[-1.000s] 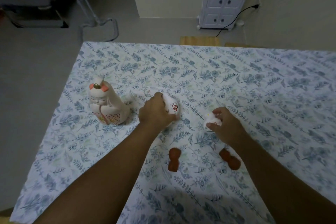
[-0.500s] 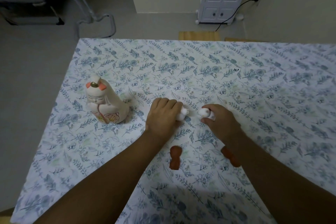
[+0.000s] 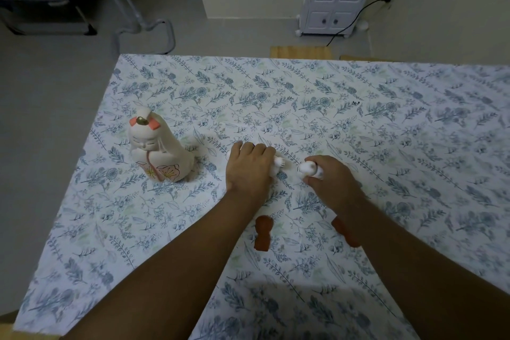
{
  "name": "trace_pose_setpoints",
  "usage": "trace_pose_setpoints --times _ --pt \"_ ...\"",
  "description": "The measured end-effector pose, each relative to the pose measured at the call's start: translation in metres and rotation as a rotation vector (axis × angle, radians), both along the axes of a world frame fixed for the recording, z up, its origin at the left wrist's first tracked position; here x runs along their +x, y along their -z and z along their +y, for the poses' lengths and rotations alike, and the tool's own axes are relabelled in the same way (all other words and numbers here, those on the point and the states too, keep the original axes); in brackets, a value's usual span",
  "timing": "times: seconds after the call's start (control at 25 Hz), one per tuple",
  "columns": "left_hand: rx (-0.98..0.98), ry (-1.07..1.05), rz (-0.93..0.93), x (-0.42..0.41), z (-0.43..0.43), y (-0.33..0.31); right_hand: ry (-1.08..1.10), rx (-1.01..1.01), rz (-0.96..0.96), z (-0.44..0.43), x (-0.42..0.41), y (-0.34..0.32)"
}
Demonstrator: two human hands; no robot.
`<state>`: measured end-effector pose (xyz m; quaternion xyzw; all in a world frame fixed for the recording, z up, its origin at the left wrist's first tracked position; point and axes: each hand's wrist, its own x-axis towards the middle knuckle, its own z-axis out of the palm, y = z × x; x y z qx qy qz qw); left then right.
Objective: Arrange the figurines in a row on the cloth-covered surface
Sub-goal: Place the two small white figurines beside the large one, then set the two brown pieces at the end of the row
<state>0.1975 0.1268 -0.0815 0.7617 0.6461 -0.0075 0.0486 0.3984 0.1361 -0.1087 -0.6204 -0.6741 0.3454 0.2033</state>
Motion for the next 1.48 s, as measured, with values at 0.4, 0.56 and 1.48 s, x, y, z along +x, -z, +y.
trace_pose_setpoints --times 0.4,0.56,1.48 --pt "0.043 -0.097 -0.419 0.012 -0.096 -0.016 0.091 0.048 -0.153 -0.064 0.03 -0.016" --pt "-0.193 -0.263 -0.489 0.013 -0.126 0.002 0.208 -0.041 -0.252 -0.105 0.052 -0.009" --pt "-0.242 -0.221 -0.9 0.06 -0.109 0.009 0.71 -0.063 0.492 -0.125 0.071 -0.027"
